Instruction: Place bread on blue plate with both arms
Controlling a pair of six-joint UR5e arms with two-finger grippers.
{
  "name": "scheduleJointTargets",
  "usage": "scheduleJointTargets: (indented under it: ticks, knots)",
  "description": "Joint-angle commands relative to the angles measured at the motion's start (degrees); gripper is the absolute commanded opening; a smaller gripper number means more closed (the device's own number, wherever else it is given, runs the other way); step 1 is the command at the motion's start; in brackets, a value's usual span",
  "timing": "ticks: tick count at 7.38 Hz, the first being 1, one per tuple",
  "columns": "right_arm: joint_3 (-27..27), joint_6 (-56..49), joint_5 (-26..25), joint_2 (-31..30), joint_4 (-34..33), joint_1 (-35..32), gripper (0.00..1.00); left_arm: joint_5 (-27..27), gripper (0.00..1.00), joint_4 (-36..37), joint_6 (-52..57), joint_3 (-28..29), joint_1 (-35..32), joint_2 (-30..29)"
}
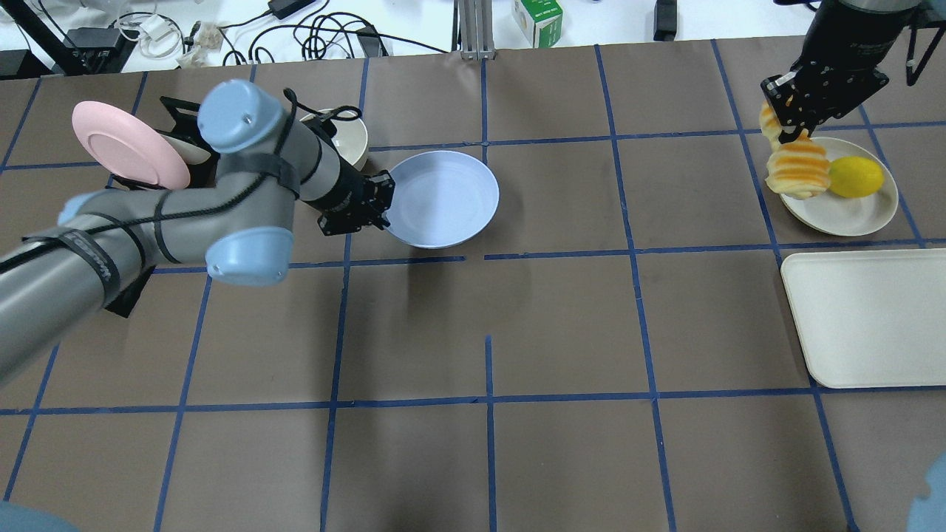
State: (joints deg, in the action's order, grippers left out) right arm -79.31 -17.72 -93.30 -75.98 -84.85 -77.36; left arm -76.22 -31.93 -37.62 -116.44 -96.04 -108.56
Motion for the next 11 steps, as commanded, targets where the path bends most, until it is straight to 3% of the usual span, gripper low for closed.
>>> scheduleJointTargets:
  ticks: [1,2,3,4,5,7,8,10,11]
  knots:
    - [0.03,0.06,0.66,0.04,0.12,0.02,0.00,-0.85,0.14,3.72,-4.37,-2.03,-4.06,-2.61]
    - [0.03,0.58,1.18,-0.05,0.21,0.02,0.00,-0.86,0.50,3.72,-4.74,-1.77,-4.07,-2.80]
    - [0.03,1.45,1.36,-0.05,0.21,0.02,0.00,-0.95,0.99,3.46,-4.31,0.14,-3.98,-2.28]
    - [0.03,1.46,1.71,-0.05,0.30,0.02,0.00,-2.95,1.00,-1.51,-2.57,4.25,-3.46,-0.97]
    - [0.29,1.46,2.15,-0.48,0.21,-0.15,0.00,-6.97,1.00,-13.91,3.37,10.99,-3.19,0.53]
    - [0.29,3.21,4.69,-0.49,0.39,-1.99,0.00,-8.94,1.00,-43.68,19.77,26.89,-0.05,3.43]
    - [-0.23,6.44,4.62,-0.05,-0.05,-4.96,0.00,-9.03,1.00,-53.92,21.34,32.45,1.80,5.44]
    - [-0.41,15.84,7.58,2.83,-2.58,-13.12,0.00,-11.92,1.00,-65.94,21.62,37.24,2.00,10.53]
    - [-1.37,20.31,9.52,4.42,-4.95,-16.21,0.00,-12.11,1.00,-66.50,21.62,36.56,1.82,12.56]
